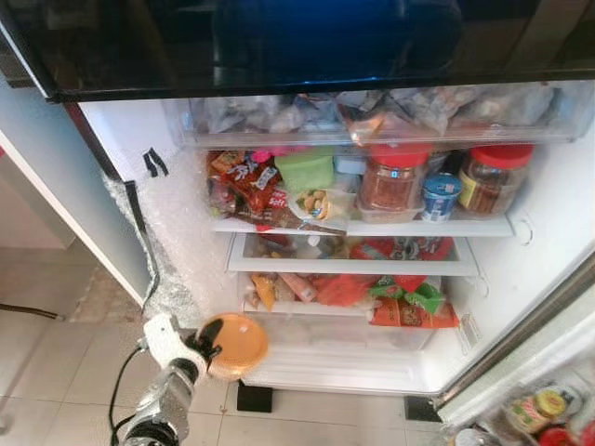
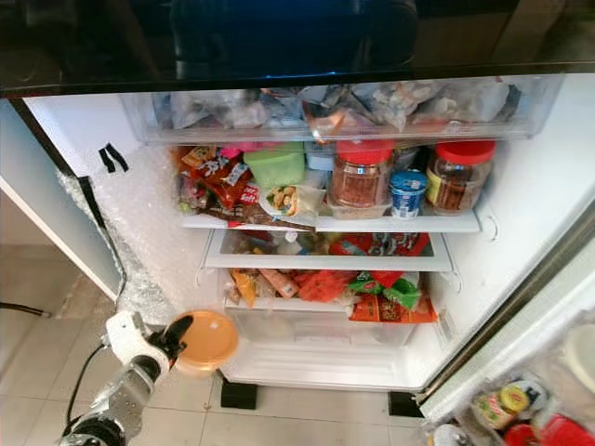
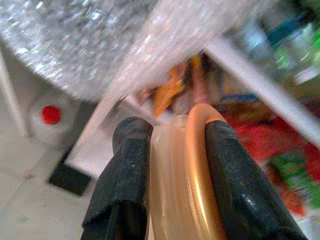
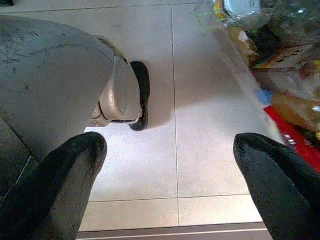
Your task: Restocking fridge
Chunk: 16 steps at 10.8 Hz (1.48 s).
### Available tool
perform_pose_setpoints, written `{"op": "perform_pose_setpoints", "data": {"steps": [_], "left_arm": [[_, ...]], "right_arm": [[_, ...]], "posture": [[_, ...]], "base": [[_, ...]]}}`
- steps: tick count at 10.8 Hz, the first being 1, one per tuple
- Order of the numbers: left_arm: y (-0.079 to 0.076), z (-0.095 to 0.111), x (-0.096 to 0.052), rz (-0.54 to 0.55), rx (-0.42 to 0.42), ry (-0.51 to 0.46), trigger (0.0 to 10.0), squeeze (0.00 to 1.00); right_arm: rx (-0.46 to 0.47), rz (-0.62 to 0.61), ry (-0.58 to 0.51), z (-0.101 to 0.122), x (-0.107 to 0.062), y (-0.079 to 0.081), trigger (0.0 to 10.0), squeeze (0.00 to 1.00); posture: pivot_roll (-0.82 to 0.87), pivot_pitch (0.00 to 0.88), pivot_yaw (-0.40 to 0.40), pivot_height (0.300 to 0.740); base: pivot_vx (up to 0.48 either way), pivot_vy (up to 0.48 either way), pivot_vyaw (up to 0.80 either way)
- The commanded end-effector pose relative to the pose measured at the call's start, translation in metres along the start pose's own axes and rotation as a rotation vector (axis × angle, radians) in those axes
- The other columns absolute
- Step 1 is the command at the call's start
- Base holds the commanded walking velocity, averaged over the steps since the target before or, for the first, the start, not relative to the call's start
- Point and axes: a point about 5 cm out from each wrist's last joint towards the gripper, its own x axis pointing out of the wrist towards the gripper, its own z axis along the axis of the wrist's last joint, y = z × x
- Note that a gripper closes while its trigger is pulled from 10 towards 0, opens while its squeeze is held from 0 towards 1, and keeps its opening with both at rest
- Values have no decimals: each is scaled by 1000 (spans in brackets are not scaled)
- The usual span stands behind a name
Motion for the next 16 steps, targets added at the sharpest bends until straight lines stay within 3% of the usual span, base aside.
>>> {"op": "perform_pose_setpoints", "data": {"steps": [1,3,5,6,7,8,9,10,12,16], "left_arm": [[-32,14,11,-174,-24,-41,10000,0],[-68,15,10,-349,-54,-37,10000,0],[-89,11,6,-438,-86,-12,10000,0],[-92,11,5,-453,-84,-2,10000,0],[-103,8,1,-502,-101,24,10000,0],[-109,8,0,-524,-106,31,10000,0],[-115,10,-3,-534,-121,30,10000,0],[-115,11,-4,-535,-125,25,10000,0],[-116,13,-7,-537,-128,24,10000,0],[-120,17,-10,-550,-122,26,10000,0]], "right_arm": [[15,22,-6,-1,1,8,10000,0],[22,18,-11,-1,1,7,10000,0],[17,-10,-26,0,1,6,10000,0],[17,-19,-30,1,1,5,10000,0],[95,-111,-70,1,0,1,10000,0],[87,-217,-84,1,-2,-5,10000,0],[49,-401,-91,-1,-5,-13,10000,0],[-26,-476,-94,0,-7,-16,10000,0],[-87,-598,-98,-1,-10,-18,10000,0],[-179,-655,-97,-1,-11,-17,10000,0]], "posture": [[-142,37,94,740],[-146,39,97,740],[-139,44,95,740],[-139,44,95,740],[-145,49,100,740],[-145,49,100,740],[-142,50,99,740],[-140,53,98,740],[-142,58,103,740],[-139,60,106,740]], "base": [[0,0,0],[0,0,0],[0,0,0],[0,0,0],[0,0,0],[0,0,0],[0,0,0],[0,0,0],[0,0,0],[0,0,0]]}}
